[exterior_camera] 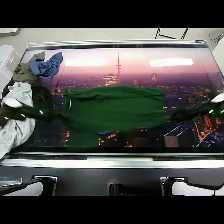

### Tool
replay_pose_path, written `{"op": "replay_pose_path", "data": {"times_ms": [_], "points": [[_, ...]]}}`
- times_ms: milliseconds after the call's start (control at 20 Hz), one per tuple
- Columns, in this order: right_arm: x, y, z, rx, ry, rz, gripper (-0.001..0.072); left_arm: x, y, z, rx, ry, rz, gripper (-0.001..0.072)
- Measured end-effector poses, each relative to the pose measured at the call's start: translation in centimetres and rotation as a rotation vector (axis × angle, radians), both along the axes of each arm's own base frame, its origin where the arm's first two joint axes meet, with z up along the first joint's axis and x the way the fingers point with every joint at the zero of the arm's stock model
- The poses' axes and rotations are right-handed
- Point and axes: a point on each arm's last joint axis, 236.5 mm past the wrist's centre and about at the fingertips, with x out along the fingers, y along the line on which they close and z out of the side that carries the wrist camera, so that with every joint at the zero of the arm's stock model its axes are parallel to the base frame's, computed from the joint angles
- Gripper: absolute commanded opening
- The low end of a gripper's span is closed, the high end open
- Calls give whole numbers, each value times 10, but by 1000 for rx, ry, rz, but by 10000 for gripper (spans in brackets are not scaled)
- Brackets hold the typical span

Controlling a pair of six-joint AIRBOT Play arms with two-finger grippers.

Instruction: Fold the clothes and pants, and hang the long-sleeved shirts on hangers.

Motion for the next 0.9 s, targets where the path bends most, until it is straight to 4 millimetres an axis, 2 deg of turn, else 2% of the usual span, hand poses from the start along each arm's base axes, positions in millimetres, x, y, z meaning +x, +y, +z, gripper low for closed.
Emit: {"op": "replay_pose_path", "data": {"times_ms": [50,100,150,200,250,300,400,500,550,700,800,900], "points": [[24,-6,46,-47,-147,8,36,22,5,47,23,-136,7,26],[43,-12,96,-101,-298,9,36,41,12,106,57,-303,19,26],[58,-17,158,-169,-472,-1,36,52,17,168,91,-465,33,26],[65,-20,223,-237,-647,-19,36,57,21,239,127,-656,60,26],[60,-19,280,-299,-797,-36,36,50,23,303,157,-820,83,26],[47,-16,336,-364,-938,-51,36,34,21,363,185,-974,100,26],[6,-5,414,-464,-1134,-74,36,-12,15,444,229,-1190,125,25],[-39,8,469,-544,-1284,-100,36,-58,7,496,243,-1341,154,25],[-60,14,490,-582,-1345,-114,36,-79,3,515,243,-1399,163,25],[-108,24,535,-642,-1486,-181,36,-125,-1,558,241,-1552,219,24],[-128,23,554,-673,-1549,-233,36,-141,2,576,241,-1615,262,24],[-132,20,557,-677,-1553,-257,35,-138,8,579,256,-1624,287,24]]}}
